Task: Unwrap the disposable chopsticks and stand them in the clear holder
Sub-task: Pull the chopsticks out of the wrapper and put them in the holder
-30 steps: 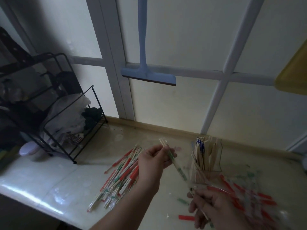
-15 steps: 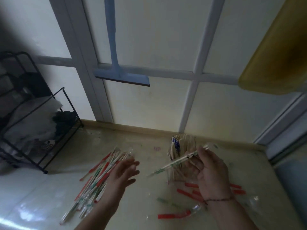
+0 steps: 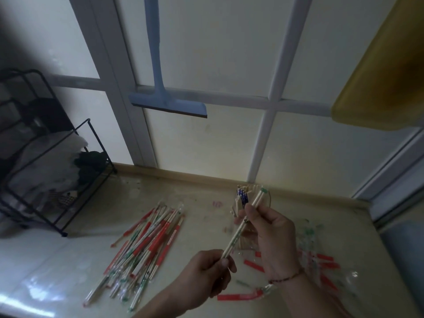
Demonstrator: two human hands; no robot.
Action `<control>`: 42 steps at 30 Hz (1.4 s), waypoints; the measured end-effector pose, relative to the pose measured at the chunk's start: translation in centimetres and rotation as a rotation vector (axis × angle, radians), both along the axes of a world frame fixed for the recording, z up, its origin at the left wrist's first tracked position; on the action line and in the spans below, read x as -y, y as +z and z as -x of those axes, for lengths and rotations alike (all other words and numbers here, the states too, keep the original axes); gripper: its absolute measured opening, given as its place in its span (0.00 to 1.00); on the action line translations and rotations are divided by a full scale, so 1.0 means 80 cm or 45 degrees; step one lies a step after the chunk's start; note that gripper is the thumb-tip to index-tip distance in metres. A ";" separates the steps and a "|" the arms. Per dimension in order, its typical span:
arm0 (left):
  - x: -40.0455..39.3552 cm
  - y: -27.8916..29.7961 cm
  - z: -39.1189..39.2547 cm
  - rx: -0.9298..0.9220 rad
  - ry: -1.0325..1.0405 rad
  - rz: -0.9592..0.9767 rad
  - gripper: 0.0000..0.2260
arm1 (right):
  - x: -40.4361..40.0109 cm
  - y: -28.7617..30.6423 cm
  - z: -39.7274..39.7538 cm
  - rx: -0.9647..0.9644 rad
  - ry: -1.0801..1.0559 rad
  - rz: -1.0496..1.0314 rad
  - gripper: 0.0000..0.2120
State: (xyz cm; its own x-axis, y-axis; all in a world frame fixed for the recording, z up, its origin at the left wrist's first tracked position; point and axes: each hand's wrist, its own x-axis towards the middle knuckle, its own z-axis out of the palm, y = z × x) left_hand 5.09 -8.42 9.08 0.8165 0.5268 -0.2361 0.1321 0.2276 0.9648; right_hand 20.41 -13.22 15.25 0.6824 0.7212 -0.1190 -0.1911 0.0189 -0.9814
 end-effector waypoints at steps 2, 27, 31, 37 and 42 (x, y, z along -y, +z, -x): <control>0.001 -0.001 -0.003 0.030 0.011 0.061 0.11 | 0.004 -0.007 0.003 -0.033 0.014 0.028 0.12; 0.005 -0.006 -0.015 -0.054 -0.226 0.042 0.11 | 0.036 -0.008 -0.072 -0.101 0.105 0.005 0.11; -0.003 -0.028 -0.004 -0.198 -0.342 -0.038 0.09 | 0.044 0.002 -0.130 -0.229 -0.020 -0.018 0.12; -0.021 -0.092 0.013 -0.576 -0.449 -0.179 0.09 | 0.052 0.050 -0.214 0.000 -0.253 -0.223 0.11; -0.021 -0.136 -0.023 -0.751 -0.320 -0.697 0.09 | 0.003 0.040 -0.182 0.403 -0.247 -0.252 0.09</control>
State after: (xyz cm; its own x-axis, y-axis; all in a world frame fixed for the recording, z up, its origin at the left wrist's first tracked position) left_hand 6.91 -6.77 -1.84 0.7477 0.5102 -0.4250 0.6334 -0.3559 0.6871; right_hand 34.94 -13.48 18.41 0.7884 0.5636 0.2465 0.1450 0.2190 -0.9649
